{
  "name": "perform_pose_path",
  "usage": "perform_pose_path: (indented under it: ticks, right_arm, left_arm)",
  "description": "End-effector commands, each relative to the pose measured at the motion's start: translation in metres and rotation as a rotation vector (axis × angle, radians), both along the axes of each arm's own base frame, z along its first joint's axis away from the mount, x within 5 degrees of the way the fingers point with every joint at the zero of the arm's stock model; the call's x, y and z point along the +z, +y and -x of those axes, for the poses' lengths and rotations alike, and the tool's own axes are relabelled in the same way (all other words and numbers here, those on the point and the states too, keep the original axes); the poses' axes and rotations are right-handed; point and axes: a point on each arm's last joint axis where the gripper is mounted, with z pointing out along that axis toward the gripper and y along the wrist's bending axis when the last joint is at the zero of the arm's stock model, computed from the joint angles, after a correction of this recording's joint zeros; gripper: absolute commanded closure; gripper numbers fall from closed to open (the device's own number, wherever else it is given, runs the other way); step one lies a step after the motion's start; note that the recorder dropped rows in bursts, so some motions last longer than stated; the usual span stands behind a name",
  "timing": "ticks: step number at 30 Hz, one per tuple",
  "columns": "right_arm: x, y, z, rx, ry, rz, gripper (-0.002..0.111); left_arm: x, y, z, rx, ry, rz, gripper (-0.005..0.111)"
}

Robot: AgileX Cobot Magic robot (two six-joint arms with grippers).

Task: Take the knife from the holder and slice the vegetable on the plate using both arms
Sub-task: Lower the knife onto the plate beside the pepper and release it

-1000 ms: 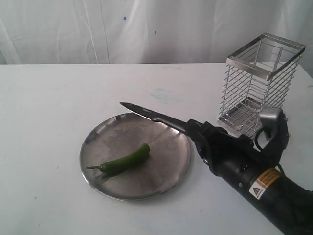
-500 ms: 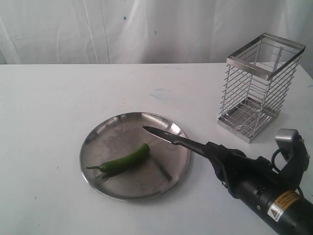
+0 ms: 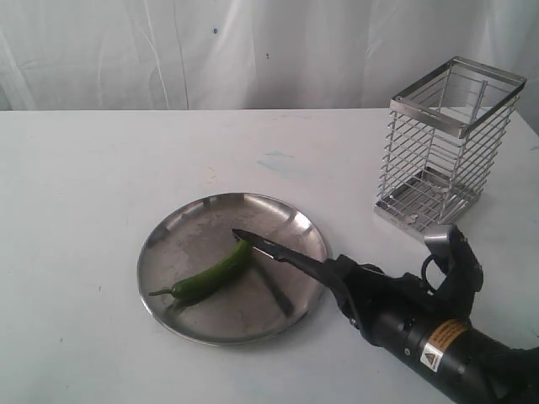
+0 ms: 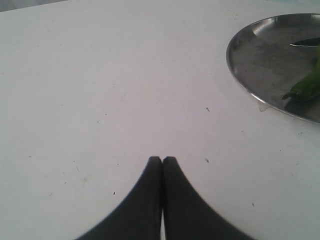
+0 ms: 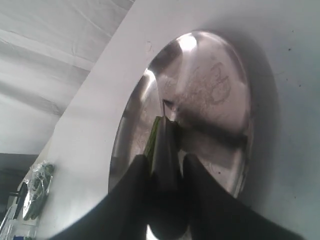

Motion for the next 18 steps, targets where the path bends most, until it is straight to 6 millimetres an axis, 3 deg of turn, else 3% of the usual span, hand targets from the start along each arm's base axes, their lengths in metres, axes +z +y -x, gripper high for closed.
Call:
perform_pose_path:
  ticks: [1, 4, 9, 14, 18]
  right_arm:
    - [-0.007, 0.000, 0.002, 0.012, 0.065, 0.043, 0.075]
    - [-0.021, -0.004, 0.008, 0.010, 0.213, 0.143, 0.067]
    - [-0.005, 0.001, 0.004, 0.025, 0.104, 0.031, 0.061]
    - [-0.001, -0.002, 0.007, 0.036, 0.124, 0.094, 0.061]
    - [0.012, -0.002, 0.011, 0.099, 0.057, 0.150, 0.062]
  left_arm:
    - [0.000, 0.000, 0.000, 0.001, -0.005, 0.011, 0.107]
    - [0.000, 0.000, 0.000, 0.001, -0.005, 0.011, 0.107]
    - [0.000, 0.000, 0.000, 0.001, -0.005, 0.011, 0.107]
    - [0.000, 0.000, 0.000, 0.001, -0.005, 0.011, 0.107]
    - [0.000, 0.000, 0.000, 0.001, -0.005, 0.011, 0.107]
